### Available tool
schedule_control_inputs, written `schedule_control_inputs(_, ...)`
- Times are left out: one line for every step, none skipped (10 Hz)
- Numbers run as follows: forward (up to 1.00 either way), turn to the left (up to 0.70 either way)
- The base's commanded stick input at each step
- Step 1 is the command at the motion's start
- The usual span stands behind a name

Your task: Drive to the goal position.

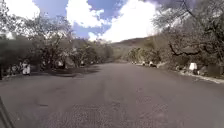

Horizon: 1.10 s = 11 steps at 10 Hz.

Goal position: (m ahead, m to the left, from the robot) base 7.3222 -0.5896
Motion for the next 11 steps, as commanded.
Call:
schedule_control_inputs(0.0, 0.0)
schedule_control_inputs(0.0, 0.0)
schedule_control_inputs(0.39, 0.0)
schedule_control_inputs(0.55, 0.0)
schedule_control_inputs(0.7, 0.0)
schedule_control_inputs(0.7, 0.0)
schedule_control_inputs(0.7, 0.0)
schedule_control_inputs(0.7, 0.0)
schedule_control_inputs(0.7, 0.0)
schedule_control_inputs(0.7, 0.0)
schedule_control_inputs(0.7, 0.0)
